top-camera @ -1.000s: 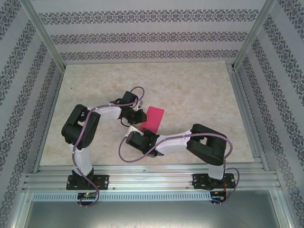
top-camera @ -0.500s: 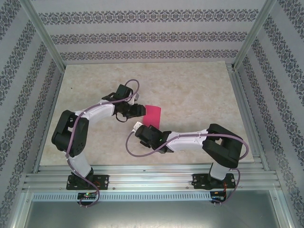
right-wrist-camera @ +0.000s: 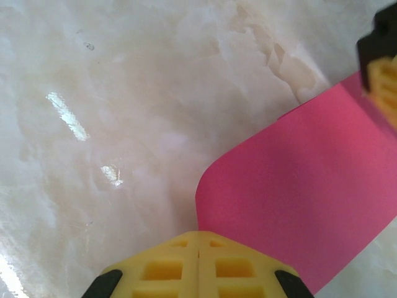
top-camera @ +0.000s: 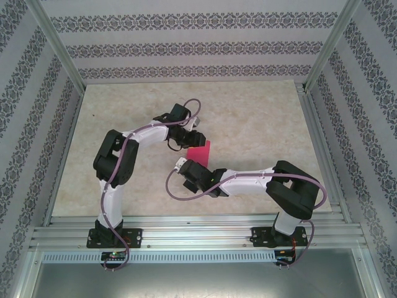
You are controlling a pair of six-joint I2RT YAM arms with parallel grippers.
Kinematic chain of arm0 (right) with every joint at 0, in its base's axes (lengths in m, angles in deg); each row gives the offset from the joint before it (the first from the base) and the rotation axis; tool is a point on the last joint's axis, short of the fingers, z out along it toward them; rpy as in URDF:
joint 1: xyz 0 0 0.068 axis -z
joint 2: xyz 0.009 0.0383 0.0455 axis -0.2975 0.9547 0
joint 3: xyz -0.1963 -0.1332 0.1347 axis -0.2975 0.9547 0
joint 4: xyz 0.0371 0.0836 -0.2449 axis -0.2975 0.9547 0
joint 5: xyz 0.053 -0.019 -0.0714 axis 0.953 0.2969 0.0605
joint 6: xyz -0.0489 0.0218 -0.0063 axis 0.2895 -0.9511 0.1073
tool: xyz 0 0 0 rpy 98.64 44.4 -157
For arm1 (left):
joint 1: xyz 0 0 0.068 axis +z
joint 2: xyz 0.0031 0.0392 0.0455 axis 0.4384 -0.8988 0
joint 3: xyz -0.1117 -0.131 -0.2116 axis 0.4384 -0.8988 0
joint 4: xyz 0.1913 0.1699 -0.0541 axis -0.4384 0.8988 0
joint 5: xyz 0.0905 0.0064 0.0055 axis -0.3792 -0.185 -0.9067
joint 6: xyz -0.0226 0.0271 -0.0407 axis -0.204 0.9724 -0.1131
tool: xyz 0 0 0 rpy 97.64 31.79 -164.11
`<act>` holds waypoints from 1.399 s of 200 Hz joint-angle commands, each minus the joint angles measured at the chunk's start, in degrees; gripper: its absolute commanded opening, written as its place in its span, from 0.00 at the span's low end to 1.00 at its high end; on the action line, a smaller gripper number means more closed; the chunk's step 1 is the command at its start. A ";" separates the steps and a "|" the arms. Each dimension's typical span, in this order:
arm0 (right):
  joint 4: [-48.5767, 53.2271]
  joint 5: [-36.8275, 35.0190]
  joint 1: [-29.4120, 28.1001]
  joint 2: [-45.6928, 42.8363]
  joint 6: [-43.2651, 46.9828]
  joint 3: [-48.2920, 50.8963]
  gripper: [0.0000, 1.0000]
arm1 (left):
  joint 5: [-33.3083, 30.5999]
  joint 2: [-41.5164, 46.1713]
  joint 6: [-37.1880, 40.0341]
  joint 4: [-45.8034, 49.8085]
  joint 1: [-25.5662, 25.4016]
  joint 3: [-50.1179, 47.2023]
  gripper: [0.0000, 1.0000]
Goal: Fold a paper plane with a square sheet of paper (fold left side to right side)
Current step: Third fold the triangle at the center of the table.
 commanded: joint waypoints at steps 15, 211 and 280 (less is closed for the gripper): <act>-0.76 2.89 1.57 -1.21 -2.20 0.51 0.00 | -1.45 -3.63 2.56 4.36 -1.32 4.15 0.42; -6.16 30.56 21.81 -7.55 -13.85 6.95 0.12 | -2.95 -6.53 3.11 5.73 -1.77 4.30 0.39; -2.08 1.36 4.89 -10.09 2.19 7.97 0.53 | -2.60 -6.48 4.54 8.23 -1.73 6.39 0.38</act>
